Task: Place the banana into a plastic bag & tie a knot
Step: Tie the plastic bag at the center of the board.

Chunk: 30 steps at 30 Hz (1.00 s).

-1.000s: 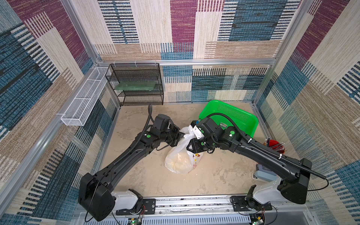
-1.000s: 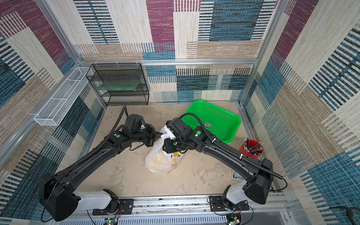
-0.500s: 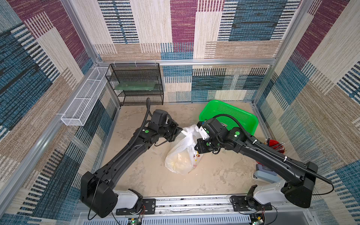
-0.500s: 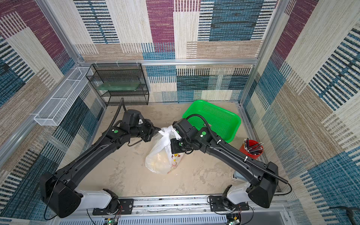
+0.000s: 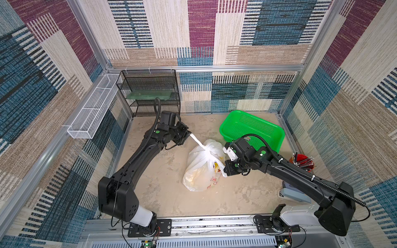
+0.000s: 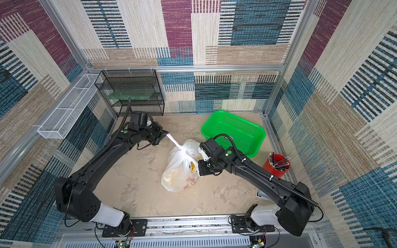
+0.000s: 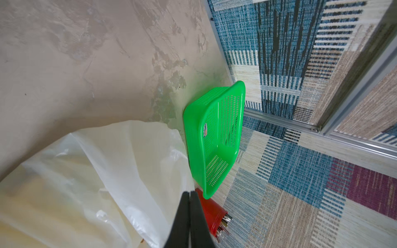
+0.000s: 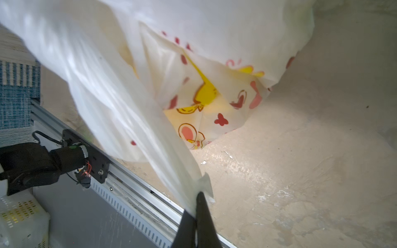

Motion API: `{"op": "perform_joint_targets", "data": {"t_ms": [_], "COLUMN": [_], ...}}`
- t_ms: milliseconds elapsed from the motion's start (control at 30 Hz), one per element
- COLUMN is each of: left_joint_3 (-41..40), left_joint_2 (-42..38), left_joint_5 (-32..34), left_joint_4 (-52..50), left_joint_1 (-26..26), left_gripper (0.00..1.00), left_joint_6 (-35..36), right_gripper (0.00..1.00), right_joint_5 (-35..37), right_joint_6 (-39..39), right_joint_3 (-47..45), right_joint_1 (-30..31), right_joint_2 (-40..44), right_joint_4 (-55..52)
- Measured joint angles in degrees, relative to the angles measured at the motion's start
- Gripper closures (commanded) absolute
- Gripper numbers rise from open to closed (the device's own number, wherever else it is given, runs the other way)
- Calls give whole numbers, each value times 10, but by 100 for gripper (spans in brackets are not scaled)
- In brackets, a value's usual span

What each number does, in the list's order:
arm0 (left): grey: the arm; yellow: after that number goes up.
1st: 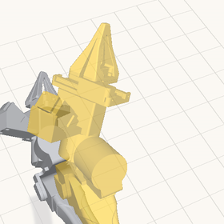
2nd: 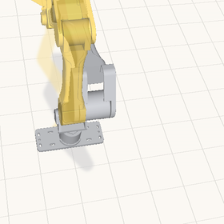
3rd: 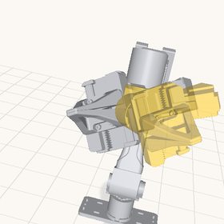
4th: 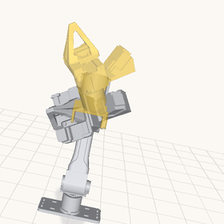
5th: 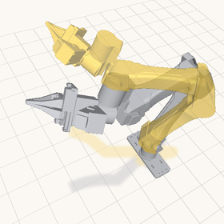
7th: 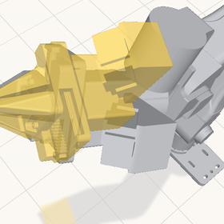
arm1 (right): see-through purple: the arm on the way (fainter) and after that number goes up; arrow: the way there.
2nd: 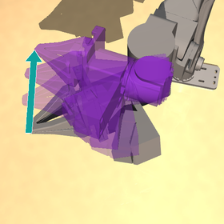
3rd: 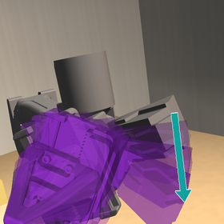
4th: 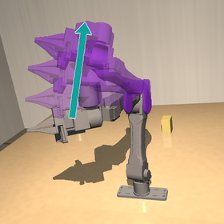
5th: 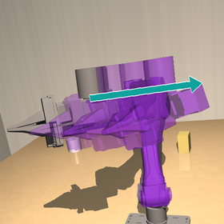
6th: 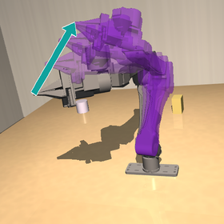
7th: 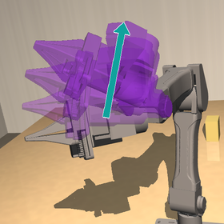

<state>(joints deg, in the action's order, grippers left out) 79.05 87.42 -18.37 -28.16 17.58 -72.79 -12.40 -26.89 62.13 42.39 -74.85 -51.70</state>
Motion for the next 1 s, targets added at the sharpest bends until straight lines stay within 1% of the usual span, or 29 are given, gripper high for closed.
{"op": "perform_joint_targets", "data": {"t_ms": [267, 400, 533, 567, 633, 667, 700, 767, 933, 967, 1000], "left_joint_3": [-2, -2, -5, -8, -9, -9, -9, -8, -23, -28, -31], "left_joint_2": [31, 41, 44, 43, 43, 42, 40, 33, -5, -12, -18], "left_joint_5": [-8, -17, -19, -20, -21, -22, -18, -21, -22, -23, -25], "left_joint_4": [0, 0, 4, 9, 17, 20, 23, 18, -17, -23, -30], "left_joint_1": [-56, -63, -65, -66, -67, -67, -68, -69, -64, -64, -64], "left_gripper": [100, 100, 100, 100, 100, 100, 100, 100, 100, 27, 0], "left_joint_6": [15, 24, 30, 36, 45, 54, 64, 92, 155, 167, 177], "right_gripper": [100, 100, 100, 93, 64, 53, 47, 40, 31, 29, 26], "right_joint_5": [-7, -8, -9, -9, -6, -3, 4, 6, 11, 11, 12], "right_joint_6": [14, 19, 24, 27, 30, 30, 32, 38, 46, 47, 47], "right_joint_3": [-77, -87, -78, -71, -52, -40, -32, -15, -7, -7, -7], "right_joint_1": [-30, -38, -42, -43, -45, -45, -46, -50, -65, -69, -71], "right_joint_2": [8, 10, 7, 7, 9, 12, 16, 23, 35, 42, 49], "right_joint_4": [40, 44, 38, 33, 21, 9, 0, -8, -8, -7, -5]}}
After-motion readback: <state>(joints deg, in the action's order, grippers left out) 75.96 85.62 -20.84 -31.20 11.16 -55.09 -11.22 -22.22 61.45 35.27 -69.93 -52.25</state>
